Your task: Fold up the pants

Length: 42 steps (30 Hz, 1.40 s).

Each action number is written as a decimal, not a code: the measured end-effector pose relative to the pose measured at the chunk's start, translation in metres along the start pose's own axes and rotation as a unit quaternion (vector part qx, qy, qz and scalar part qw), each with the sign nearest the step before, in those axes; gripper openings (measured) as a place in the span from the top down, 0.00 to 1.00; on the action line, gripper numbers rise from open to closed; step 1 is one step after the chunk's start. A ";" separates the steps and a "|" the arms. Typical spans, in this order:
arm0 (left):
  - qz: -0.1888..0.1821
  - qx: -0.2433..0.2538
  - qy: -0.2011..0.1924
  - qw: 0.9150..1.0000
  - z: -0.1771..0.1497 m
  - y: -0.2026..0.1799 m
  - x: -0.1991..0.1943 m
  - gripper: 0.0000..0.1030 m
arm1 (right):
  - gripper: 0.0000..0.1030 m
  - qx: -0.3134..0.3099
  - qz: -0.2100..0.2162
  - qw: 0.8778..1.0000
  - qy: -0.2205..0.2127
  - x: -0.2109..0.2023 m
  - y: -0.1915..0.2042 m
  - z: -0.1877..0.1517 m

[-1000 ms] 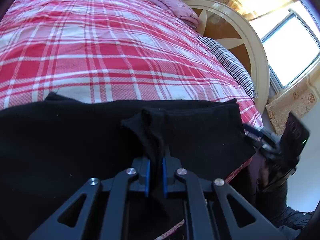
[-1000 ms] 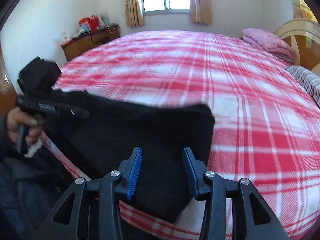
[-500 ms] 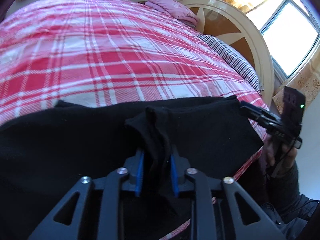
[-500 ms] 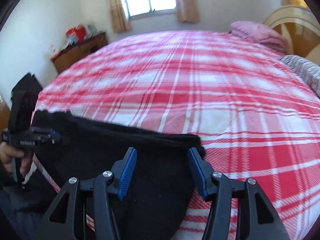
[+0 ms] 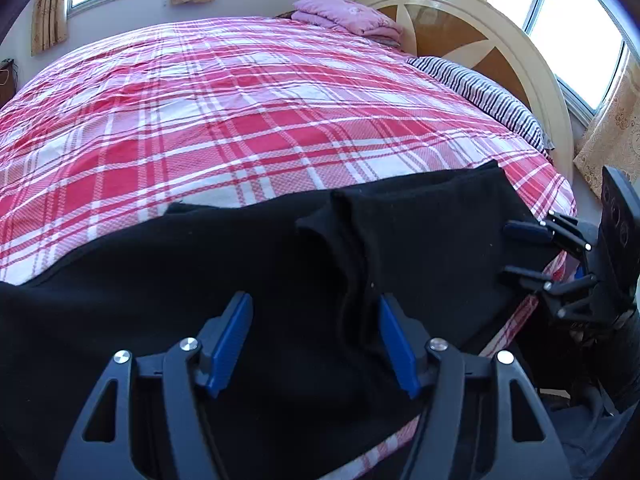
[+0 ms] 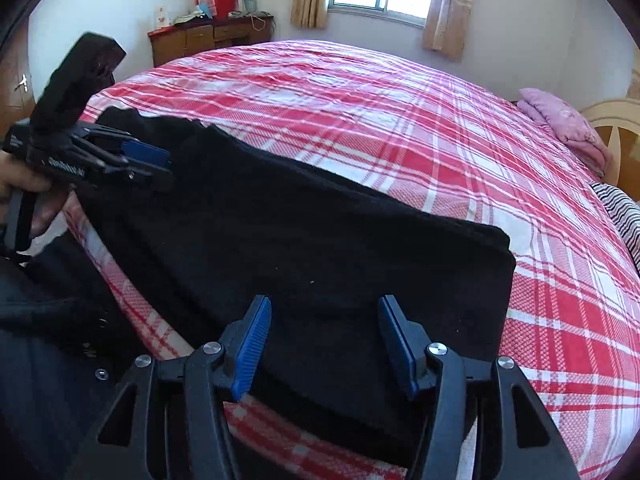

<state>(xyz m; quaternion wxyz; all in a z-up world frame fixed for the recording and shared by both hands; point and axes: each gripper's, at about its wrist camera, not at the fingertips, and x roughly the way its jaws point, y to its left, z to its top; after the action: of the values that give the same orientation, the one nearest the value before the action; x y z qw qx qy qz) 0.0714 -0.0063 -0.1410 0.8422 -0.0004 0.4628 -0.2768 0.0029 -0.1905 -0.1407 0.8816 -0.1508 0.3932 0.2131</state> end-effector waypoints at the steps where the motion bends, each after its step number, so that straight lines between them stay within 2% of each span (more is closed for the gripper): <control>1: 0.004 -0.003 -0.002 1.000 0.000 0.005 -0.006 0.35 | 0.44 0.012 0.011 1.000 -0.013 -0.004 -0.004 0.001; 3: 0.029 0.000 -0.012 0.999 -0.002 0.016 -0.020 0.35 | 0.44 0.024 0.018 0.999 -0.029 -0.009 -0.006 0.001; 7: 0.125 -0.008 -0.031 0.992 -0.012 0.058 -0.054 0.27 | 0.44 0.020 0.020 0.998 -0.056 -0.017 -0.002 0.003; 11: 0.221 -0.033 -0.045 0.974 -0.031 0.109 -0.086 0.27 | 0.43 0.012 0.022 0.997 -0.067 -0.017 0.004 0.003; 14: 0.255 -0.075 -0.060 0.962 -0.049 0.149 -0.105 0.27 | 0.43 0.010 0.015 0.997 -0.073 -0.016 0.006 0.003; 20: 0.218 -0.144 -0.055 0.964 -0.070 0.186 -0.095 0.27 | 0.43 0.024 0.009 0.997 -0.077 -0.014 0.001 0.004; 32: 0.235 -0.110 -0.070 0.963 -0.071 0.176 -0.083 0.26 | 0.43 0.015 0.007 0.998 -0.066 -0.006 0.007 0.001; 36: 0.230 -0.102 -0.079 0.964 -0.073 0.177 -0.082 0.26 | 0.43 0.016 0.007 0.998 -0.065 -0.006 0.007 0.000; 42: 0.205 -0.120 -0.087 0.968 -0.074 0.180 -0.084 0.27 | 0.43 0.016 0.008 0.998 -0.063 -0.005 0.009 0.000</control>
<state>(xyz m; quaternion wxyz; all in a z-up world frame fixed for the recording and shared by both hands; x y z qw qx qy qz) 0.0621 0.2040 -0.1638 0.9116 -0.0309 0.4079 -0.0397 -0.0046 -0.1841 -0.1384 0.9052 -0.1193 0.3414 0.2233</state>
